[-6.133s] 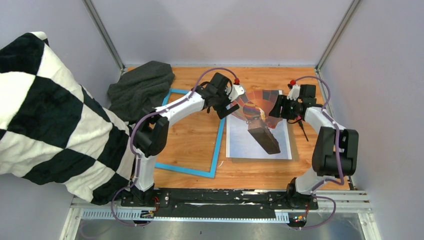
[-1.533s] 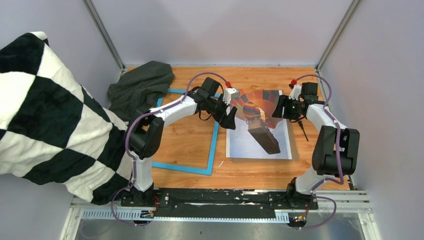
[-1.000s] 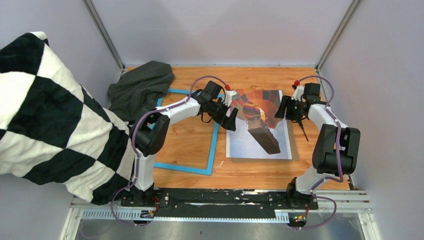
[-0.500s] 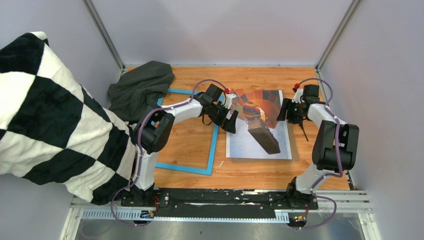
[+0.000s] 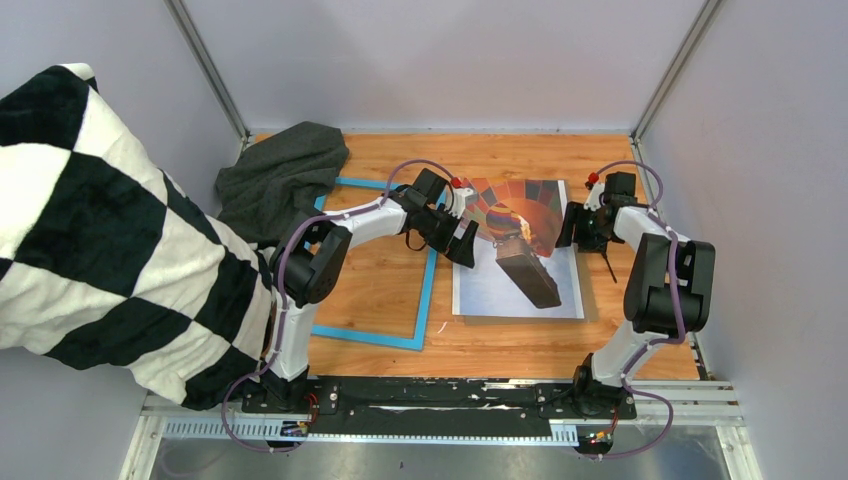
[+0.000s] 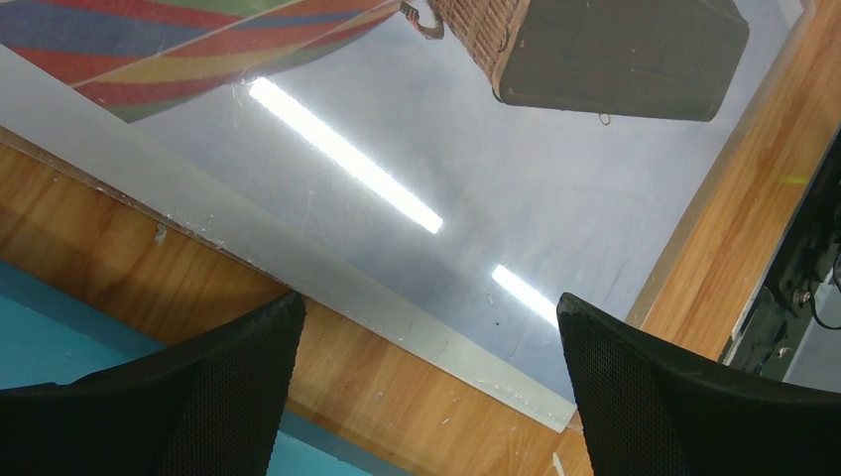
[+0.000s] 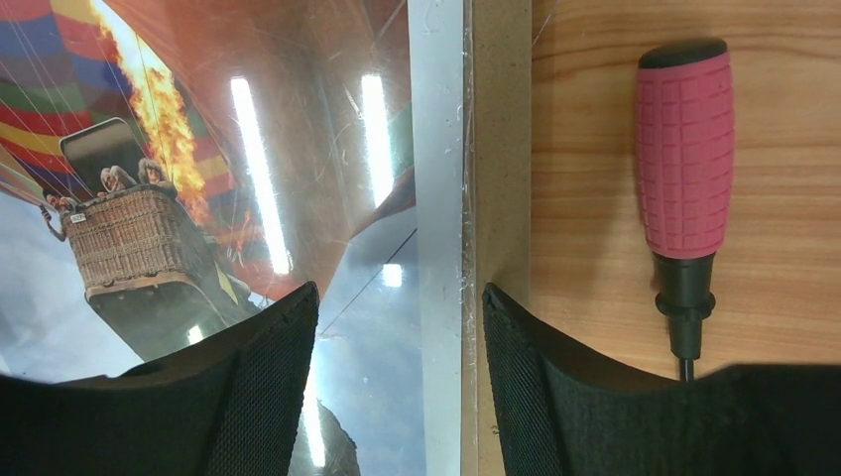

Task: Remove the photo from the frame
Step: Pick up the photo frame item from the photo frame.

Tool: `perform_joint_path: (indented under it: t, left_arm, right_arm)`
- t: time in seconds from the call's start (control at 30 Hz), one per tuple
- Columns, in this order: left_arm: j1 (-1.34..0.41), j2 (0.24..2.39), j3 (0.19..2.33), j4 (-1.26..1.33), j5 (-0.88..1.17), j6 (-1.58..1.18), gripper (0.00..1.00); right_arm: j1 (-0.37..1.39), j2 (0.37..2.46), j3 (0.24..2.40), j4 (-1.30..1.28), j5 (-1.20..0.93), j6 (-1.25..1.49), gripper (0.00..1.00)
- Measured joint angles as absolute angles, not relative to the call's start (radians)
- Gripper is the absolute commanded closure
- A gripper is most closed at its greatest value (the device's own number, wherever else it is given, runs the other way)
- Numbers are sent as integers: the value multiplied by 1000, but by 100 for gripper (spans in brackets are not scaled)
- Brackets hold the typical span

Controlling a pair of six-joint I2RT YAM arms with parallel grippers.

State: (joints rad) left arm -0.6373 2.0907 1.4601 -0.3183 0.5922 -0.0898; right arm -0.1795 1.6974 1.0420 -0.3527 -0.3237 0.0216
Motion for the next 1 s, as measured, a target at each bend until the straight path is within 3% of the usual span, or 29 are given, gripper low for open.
perform_joint_path:
  t: [1.0]
  left_arm:
    - [-637,2093,1460,-316,622,-121,5]
  right_arm:
    - [-228,1719,1065,-365,-434,13,39]
